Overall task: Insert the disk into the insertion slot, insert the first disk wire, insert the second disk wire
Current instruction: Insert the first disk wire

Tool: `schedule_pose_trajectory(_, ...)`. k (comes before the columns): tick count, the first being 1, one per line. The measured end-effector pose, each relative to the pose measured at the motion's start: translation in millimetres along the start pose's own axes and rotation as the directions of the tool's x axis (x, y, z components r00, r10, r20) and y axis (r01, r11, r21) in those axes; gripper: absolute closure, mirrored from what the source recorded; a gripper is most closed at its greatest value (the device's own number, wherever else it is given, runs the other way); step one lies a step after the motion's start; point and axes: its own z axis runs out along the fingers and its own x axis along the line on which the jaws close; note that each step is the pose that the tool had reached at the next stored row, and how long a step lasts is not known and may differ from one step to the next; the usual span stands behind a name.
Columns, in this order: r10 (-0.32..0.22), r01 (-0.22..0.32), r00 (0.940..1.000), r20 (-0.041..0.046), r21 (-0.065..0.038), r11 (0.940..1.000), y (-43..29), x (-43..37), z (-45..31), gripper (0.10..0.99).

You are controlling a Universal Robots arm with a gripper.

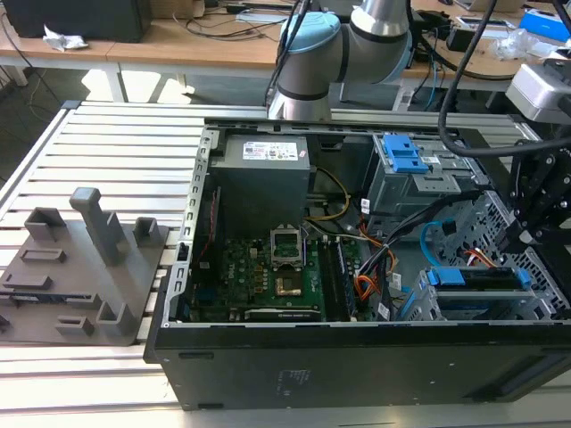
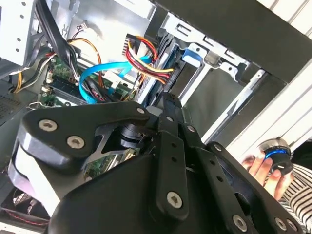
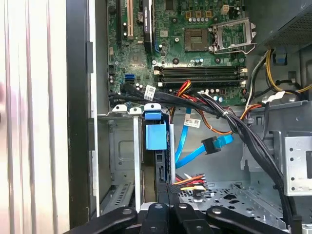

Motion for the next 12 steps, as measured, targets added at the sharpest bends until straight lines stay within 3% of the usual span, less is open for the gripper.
schedule_pose_trajectory(3,0.0,0.0,1.0,0.0002,0.004,1.0,2.9,0.3,-9.7,0.98)
schedule_pose_trajectory(12,0.0,0.0,1.0,0.0002,0.004,1.0,3.3,0.3,-10.0,0.98)
